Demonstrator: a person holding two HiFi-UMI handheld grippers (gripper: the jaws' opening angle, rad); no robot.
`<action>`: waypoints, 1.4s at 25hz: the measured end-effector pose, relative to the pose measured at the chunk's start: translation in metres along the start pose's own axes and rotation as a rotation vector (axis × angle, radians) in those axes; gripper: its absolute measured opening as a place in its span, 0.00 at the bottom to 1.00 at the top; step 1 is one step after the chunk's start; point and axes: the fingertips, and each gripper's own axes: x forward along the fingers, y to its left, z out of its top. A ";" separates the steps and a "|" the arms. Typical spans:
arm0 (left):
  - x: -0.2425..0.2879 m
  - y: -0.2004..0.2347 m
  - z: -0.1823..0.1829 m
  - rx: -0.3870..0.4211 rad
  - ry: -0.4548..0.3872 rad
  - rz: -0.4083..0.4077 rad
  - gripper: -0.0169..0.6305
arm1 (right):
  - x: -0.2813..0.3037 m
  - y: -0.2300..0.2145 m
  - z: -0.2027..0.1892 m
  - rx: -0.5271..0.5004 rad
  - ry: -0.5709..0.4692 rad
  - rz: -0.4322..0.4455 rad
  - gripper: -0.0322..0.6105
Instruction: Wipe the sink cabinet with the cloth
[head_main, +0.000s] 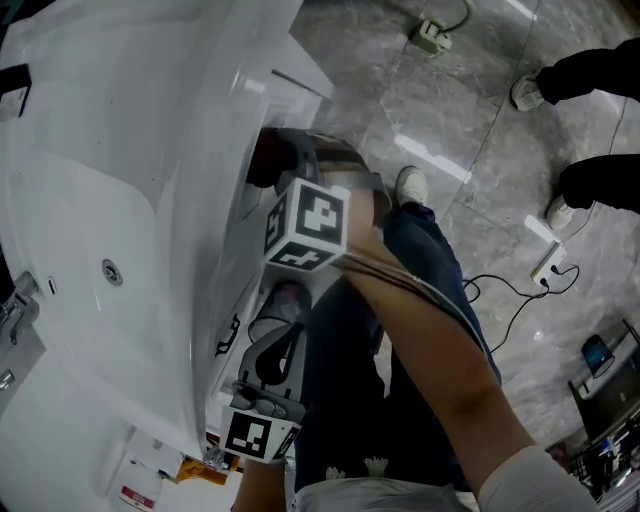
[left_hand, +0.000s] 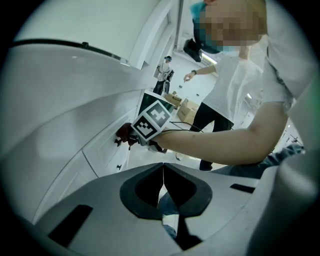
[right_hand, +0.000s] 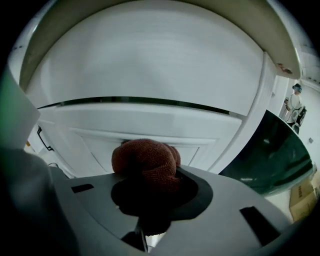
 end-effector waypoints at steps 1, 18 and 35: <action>-0.002 -0.002 -0.001 -0.002 0.002 -0.003 0.04 | -0.003 0.004 0.001 0.018 -0.014 0.009 0.17; -0.062 -0.019 0.011 0.037 -0.156 0.029 0.04 | -0.110 0.027 0.026 0.255 -0.212 0.118 0.17; -0.173 -0.033 0.107 0.012 -0.433 0.157 0.04 | -0.297 0.055 0.149 0.266 -0.383 0.264 0.17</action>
